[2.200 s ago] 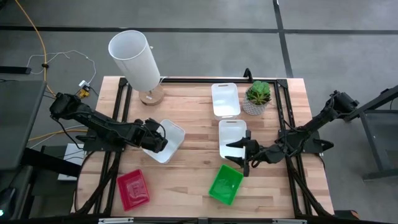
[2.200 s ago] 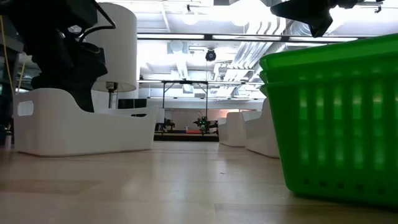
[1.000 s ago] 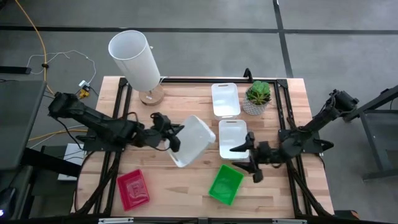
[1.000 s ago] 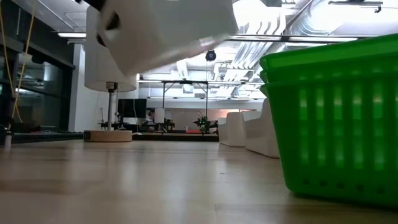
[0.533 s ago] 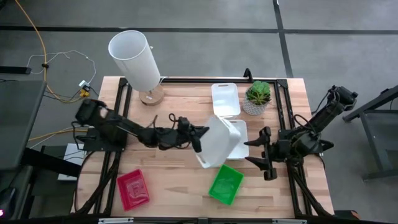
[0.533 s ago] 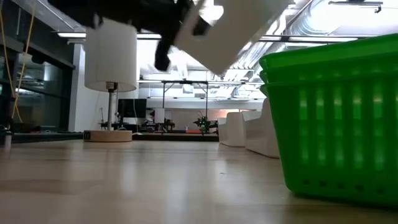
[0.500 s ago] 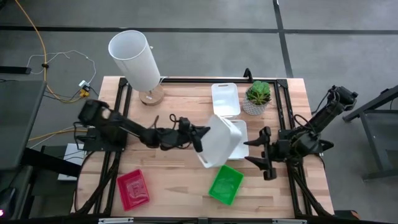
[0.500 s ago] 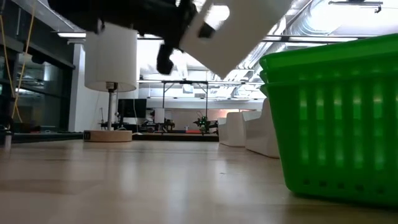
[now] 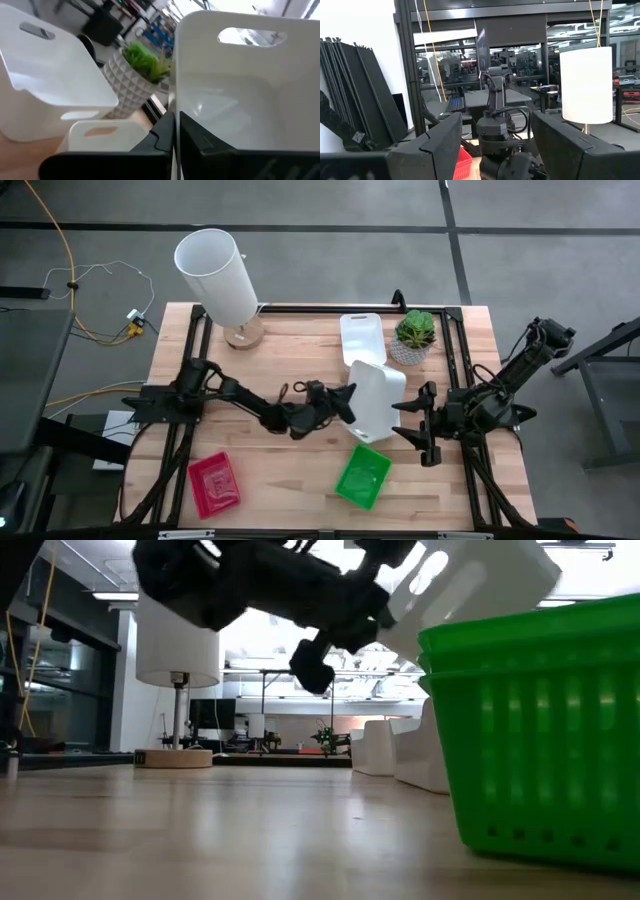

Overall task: Stack baskets by color
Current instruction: Stack the bottom left white bin on the bottom right white bin

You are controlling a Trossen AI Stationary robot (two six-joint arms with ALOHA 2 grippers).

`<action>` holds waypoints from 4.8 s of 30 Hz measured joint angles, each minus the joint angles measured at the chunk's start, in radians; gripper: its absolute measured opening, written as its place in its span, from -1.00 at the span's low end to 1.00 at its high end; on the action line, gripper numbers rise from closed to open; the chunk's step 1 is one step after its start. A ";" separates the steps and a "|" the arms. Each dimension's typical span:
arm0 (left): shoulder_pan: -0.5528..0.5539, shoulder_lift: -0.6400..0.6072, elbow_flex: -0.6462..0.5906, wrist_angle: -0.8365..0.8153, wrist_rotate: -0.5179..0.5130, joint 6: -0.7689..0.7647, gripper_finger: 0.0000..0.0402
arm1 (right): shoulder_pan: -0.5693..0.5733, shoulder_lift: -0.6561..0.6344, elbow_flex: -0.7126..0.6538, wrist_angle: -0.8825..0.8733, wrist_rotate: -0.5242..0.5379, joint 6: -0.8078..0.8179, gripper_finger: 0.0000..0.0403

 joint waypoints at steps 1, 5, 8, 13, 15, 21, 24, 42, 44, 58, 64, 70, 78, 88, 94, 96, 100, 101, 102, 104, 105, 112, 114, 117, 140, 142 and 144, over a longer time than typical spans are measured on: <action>-0.002 0.010 0.022 -0.009 -0.015 0.014 -1.00 | 0.000 0.000 0.000 0.000 0.000 0.001 0.12; -0.011 0.033 0.080 -0.121 -0.104 -0.019 -1.00 | 0.000 0.000 0.000 -0.008 0.003 0.009 0.12; -0.020 0.033 0.085 -0.237 -0.175 -0.089 -1.00 | 0.000 0.000 0.000 -0.019 0.005 0.016 0.12; -0.034 0.034 0.085 -0.318 -0.250 -0.170 -1.00 | 0.000 0.000 0.000 -0.043 0.026 0.017 0.12; -0.035 0.034 0.085 -0.318 -0.240 -0.154 -1.00 | 0.000 0.000 0.000 -0.044 0.026 0.017 0.12; -0.037 0.033 0.085 -0.318 -0.222 -0.113 -1.00 | 0.000 0.000 0.000 -0.043 0.026 0.017 0.12; -0.037 0.033 0.085 -0.318 -0.217 -0.127 -0.97 | 0.000 0.000 0.000 -0.043 0.026 0.017 0.12; 0.009 0.033 0.085 -0.340 -0.102 -0.077 -0.40 | -0.002 0.000 0.000 -0.056 0.026 0.037 0.12; 0.007 0.033 0.085 -0.340 -0.088 -0.049 -0.33 | -0.002 0.000 0.000 -0.066 0.026 0.051 0.12; -0.060 -0.204 0.084 -0.465 -0.029 0.406 -0.07 | -0.003 0.000 0.000 -0.104 0.122 0.084 0.12; -0.149 -0.459 0.084 -0.923 0.098 0.503 -0.06 | -0.005 0.000 0.000 -0.219 0.222 0.110 0.12; -0.295 -0.705 -0.063 -1.101 0.114 0.509 -0.06 | -0.067 0.000 0.000 -0.424 0.290 0.219 0.12; -0.446 -1.046 -0.500 -0.786 -0.026 0.581 -0.06 | -0.240 0.000 0.080 -0.815 0.185 0.395 0.12; -0.484 -1.138 -0.830 -0.257 0.020 0.724 -0.06 | -0.508 0.112 0.356 -1.583 -0.105 0.637 0.12; -0.484 -1.138 -0.826 -0.226 0.178 0.764 -0.06 | -0.553 0.192 0.375 -1.600 -0.096 0.539 0.12; -0.484 -1.138 -0.826 -0.223 0.226 0.779 -0.06 | -0.570 0.224 0.375 -1.606 -0.113 0.509 0.12; -0.484 -1.138 -0.826 -0.219 0.255 0.793 -0.06 | -0.600 0.269 0.375 -1.621 -0.094 0.495 0.12; -0.483 -1.138 -0.826 -0.219 0.255 0.793 -0.06 | -0.607 0.277 0.375 -1.625 -0.087 0.495 0.12; -0.482 -1.138 -0.826 -0.220 0.255 0.794 -0.06 | -0.614 0.283 0.375 -1.627 -0.080 0.493 0.12; -0.481 -1.138 -0.826 -0.219 0.254 0.800 -0.06 | -0.627 0.286 0.375 -1.642 -0.075 0.478 0.12; -0.481 -1.137 -0.826 -0.220 0.254 0.800 -0.06 | -0.634 0.286 0.375 -1.644 -0.075 0.477 0.12; -0.482 -1.137 -0.826 -0.220 0.253 0.800 -0.06 | -0.658 0.286 0.375 -1.652 -0.115 0.466 -0.31; -0.482 -1.137 -0.826 -0.220 0.252 0.800 -0.06 | -0.658 0.284 0.375 -1.652 -0.119 0.454 -0.62; -0.482 -1.137 -0.826 -0.219 0.240 0.800 -0.06 | -0.656 0.267 0.376 -1.655 -0.130 0.437 -0.93; -0.482 -1.137 -0.825 -0.220 0.218 0.777 -0.06 | -0.618 0.218 0.635 -1.877 -0.501 0.520 -1.00; -0.482 -1.137 -0.825 -0.220 0.218 0.766 -0.06 | -0.631 0.202 0.597 -1.839 -0.490 0.503 -1.00; -0.482 -1.137 -0.825 -0.220 0.218 0.766 -0.06 | -0.651 0.171 0.567 -1.788 -0.488 0.501 -1.00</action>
